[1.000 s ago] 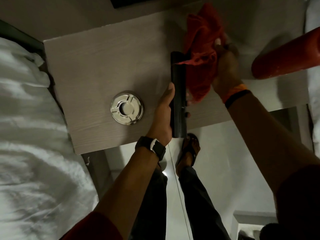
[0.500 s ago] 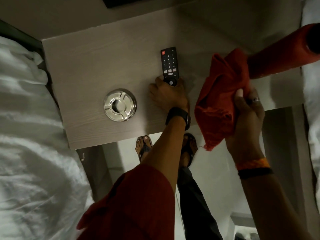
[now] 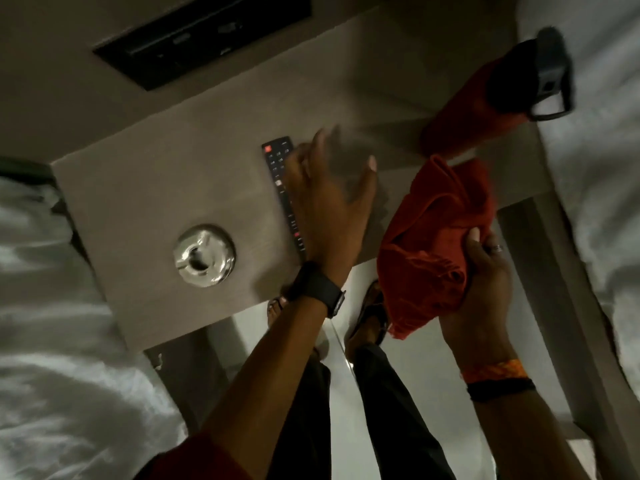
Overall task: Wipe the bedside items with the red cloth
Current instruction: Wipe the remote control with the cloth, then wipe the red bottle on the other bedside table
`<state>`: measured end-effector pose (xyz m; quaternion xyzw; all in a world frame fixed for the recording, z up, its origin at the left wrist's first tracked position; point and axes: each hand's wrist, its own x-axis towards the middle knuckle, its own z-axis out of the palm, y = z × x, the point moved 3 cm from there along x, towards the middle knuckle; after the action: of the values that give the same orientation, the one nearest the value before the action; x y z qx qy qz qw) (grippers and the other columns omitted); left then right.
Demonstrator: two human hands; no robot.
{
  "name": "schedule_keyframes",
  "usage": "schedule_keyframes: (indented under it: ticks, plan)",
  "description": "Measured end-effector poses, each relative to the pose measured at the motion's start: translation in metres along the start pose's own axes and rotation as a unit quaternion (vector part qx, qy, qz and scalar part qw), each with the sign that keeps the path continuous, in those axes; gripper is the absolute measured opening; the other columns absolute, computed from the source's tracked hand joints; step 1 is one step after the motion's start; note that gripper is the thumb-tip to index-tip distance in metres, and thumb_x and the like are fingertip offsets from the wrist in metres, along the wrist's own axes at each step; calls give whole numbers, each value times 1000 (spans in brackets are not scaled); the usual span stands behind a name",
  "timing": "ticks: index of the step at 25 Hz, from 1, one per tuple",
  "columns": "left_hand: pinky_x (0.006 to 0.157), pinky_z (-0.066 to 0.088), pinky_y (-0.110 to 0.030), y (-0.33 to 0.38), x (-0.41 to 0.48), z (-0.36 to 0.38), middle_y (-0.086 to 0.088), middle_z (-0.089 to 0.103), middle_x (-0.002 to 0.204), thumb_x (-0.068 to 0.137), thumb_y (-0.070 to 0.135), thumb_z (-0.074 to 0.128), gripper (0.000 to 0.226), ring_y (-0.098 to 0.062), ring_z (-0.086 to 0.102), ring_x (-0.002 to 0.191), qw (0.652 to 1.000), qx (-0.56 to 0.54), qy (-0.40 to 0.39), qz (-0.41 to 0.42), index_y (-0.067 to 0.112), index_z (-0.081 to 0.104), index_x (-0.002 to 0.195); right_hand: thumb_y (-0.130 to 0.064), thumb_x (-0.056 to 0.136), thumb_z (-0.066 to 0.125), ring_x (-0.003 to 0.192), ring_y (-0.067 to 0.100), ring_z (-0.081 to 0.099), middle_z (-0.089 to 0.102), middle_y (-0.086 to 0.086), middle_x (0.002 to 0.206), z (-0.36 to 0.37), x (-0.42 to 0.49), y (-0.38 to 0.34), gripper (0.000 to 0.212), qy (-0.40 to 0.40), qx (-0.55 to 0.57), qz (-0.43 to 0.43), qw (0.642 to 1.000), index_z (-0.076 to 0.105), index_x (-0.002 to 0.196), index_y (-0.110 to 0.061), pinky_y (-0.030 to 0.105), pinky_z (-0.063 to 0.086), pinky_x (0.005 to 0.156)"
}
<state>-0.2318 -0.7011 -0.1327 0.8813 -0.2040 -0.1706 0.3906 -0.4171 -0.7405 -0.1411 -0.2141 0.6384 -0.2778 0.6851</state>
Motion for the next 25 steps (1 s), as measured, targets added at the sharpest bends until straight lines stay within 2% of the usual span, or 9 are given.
schedule_keyframes:
  ticks: [3,7,8,11,14,17,21,23,25]
  plan:
    - [108,52,-39,82,19,24,-19,43,150,90,32,73,72,-33,46,140,967,-49,-157,197,7,42,150,-16,108,38,110,21,66,59,13,142,-14,8,-34,36,51,97,-60,992,48,142,-17,47,52,107]
    - [111,49,-42,153,38,66,-9,27,164,90,37,66,74,-32,33,148,859,156,-309,379,29,31,156,-26,104,38,98,13,72,62,9,127,14,32,-71,41,7,130,-178,975,44,141,-10,27,61,73]
    - [112,48,-46,152,46,71,-6,30,163,92,33,62,70,-31,34,146,854,177,-320,370,30,30,155,-33,101,39,109,18,67,58,13,134,31,38,-77,45,-7,96,-203,974,46,139,-11,27,60,80]
    - [111,48,-48,130,75,58,-11,41,153,99,31,60,60,-28,45,139,913,90,-286,278,16,32,150,-31,104,39,129,35,51,50,23,143,80,69,-85,23,-46,-51,-312,947,54,120,-24,32,50,106]
    - [89,62,-51,110,90,42,-13,52,140,97,37,65,59,-28,62,122,950,-12,-245,190,10,35,140,-16,110,36,137,29,48,55,15,143,93,121,-82,30,7,-170,-292,941,55,133,-11,45,29,124]
    - [63,66,-32,107,94,40,-9,58,131,91,36,73,60,-20,69,111,971,-40,-184,145,7,41,132,-21,109,39,134,26,51,58,14,140,92,139,-76,36,51,-152,-205,965,57,135,-5,46,33,121]
    - [64,46,3,119,99,46,19,58,85,86,40,76,52,30,55,83,984,-14,-77,157,1,56,115,-33,106,38,145,11,37,46,-7,147,124,99,-74,43,-108,-160,-387,901,47,144,-16,54,22,126]
    - [70,45,-2,120,98,51,13,62,83,88,51,70,54,20,57,86,985,35,-70,154,2,59,110,-36,105,36,138,9,42,51,-5,141,113,119,-81,44,-81,-219,-380,895,52,139,-12,54,25,125]
    - [82,53,-18,118,96,56,-6,68,109,91,58,61,59,-2,59,92,983,68,-88,149,5,57,117,-30,108,35,115,21,57,62,3,113,90,150,-93,36,-19,-257,-275,926,65,113,-9,53,40,112]
